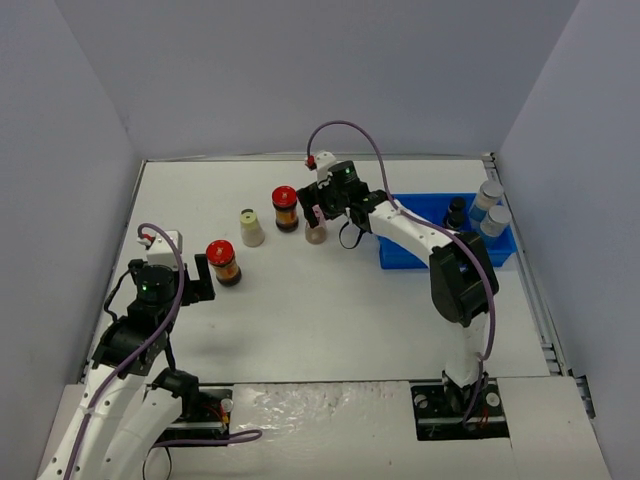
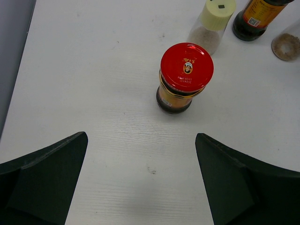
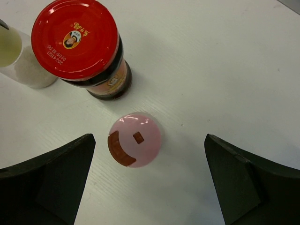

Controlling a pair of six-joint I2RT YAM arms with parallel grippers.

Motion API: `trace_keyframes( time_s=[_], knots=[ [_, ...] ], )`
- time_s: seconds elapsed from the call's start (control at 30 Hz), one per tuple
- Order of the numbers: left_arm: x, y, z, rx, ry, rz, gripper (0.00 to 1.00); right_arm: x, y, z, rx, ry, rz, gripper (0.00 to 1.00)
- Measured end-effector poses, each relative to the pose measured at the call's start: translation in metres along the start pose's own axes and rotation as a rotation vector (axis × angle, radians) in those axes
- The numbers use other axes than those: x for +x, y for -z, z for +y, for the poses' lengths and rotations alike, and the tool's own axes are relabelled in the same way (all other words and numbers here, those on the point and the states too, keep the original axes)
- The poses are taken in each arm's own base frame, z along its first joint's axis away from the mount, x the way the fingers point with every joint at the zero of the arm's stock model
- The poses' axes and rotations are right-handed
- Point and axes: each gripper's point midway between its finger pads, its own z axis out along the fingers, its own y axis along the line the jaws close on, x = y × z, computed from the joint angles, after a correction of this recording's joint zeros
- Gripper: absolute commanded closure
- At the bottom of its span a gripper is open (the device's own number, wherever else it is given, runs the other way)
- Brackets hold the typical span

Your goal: Organize the condiment bottles

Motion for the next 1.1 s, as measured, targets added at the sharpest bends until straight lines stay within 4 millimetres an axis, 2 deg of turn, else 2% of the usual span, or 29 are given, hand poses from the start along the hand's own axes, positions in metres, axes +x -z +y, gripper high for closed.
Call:
trace_keyframes(
  time_s=[0.17,0.33,0.5,0.63,0.7,0.73,0.8,0.93,1.03,1.1],
  knots=[
    [0.000,0.000,0.000,0.000,0.000,0.000,0.03,0.013,-0.028,0.014,-0.029,0.023,0.028,0.05],
    [0.000,0.000,0.000,-0.001,0.000,0.001,0.03,0.032,-0.045,0.018,-0.034,0.024,0.065,0.15],
    [0.000,0.000,0.000,-0.001,-0.001,0.002,0.03,0.037,-0.049,0.017,-0.032,0.022,0.071,0.38],
    [0.001,-0.001,0.000,-0.002,-0.002,0.006,0.03,0.039,-0.051,0.017,-0.032,0.022,0.064,0.67],
    [0.001,-0.001,0.000,-0.002,-0.003,0.007,0.03,0.039,-0.051,0.017,-0.029,0.019,0.061,0.77],
    [0.001,-0.001,0.000,-0.002,-0.003,0.007,0.03,0.039,-0.051,0.017,-0.028,0.020,0.058,0.83],
    [0.001,-0.001,0.000,-0.002,-0.002,0.007,0.03,0.040,-0.049,0.016,-0.026,0.021,0.057,0.89],
    [0.001,-0.001,0.000,-0.002,-0.002,0.007,0.03,0.044,-0.037,0.015,-0.016,0.015,0.064,0.96],
    [0.001,-0.001,0.000,-0.002,-0.003,0.008,0.03,0.039,-0.015,0.011,0.000,-0.001,0.054,0.97],
    [0.001,-0.002,0.000,-0.003,-0.003,0.009,0.03,0.025,0.004,0.007,0.015,-0.013,0.023,0.97]
  ],
)
